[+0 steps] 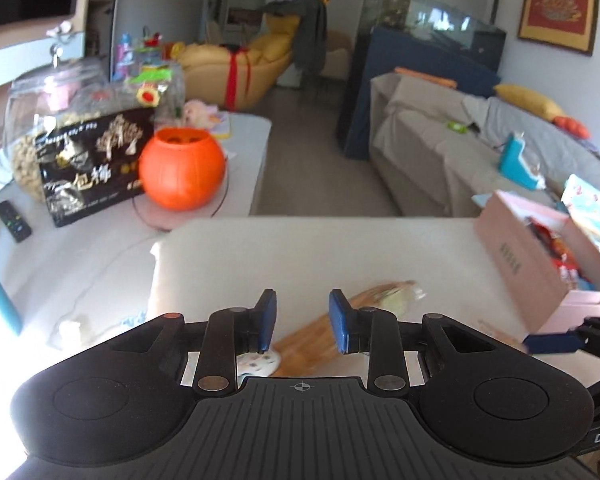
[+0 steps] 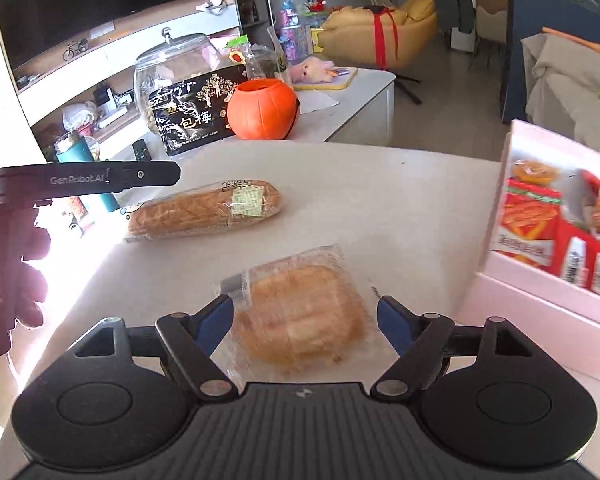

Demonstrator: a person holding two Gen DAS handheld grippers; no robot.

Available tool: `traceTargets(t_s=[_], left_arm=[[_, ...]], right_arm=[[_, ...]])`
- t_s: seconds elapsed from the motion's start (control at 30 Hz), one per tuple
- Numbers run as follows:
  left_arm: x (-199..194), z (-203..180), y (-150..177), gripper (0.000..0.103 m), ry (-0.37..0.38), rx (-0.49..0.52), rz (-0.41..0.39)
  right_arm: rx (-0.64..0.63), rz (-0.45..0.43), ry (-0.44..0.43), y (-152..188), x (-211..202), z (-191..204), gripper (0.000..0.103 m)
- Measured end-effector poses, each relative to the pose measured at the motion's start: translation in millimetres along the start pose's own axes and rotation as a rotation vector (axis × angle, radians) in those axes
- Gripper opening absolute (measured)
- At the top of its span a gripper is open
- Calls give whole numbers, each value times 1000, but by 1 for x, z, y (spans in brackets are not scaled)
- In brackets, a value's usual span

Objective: Organize snacks
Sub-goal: 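Grasp the long bread loaf with the left tool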

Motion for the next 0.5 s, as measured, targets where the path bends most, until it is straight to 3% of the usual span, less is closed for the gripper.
traceTargets(t_s=[0.13, 0.33, 0.5], left_arm=[[6, -3, 10, 33, 41, 44, 34], [12, -22, 20, 49, 50, 115, 79], [9, -39, 28, 47, 50, 145, 118]], right_arm=[[-22, -24, 23, 1, 9, 7, 92], [-93, -5, 14, 13, -2, 13, 92], [-128, 0, 34, 22, -6, 14, 92]])
Point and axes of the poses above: each gripper's, at about its wrist camera, not at the fingertips, and x roughly the way its jaws point, z to its left, y to its underside, the point moved 9 cm from there along x, roughly the way its jaws point, and after that the axes turned 1 degree about x, right-handed, at the moved point
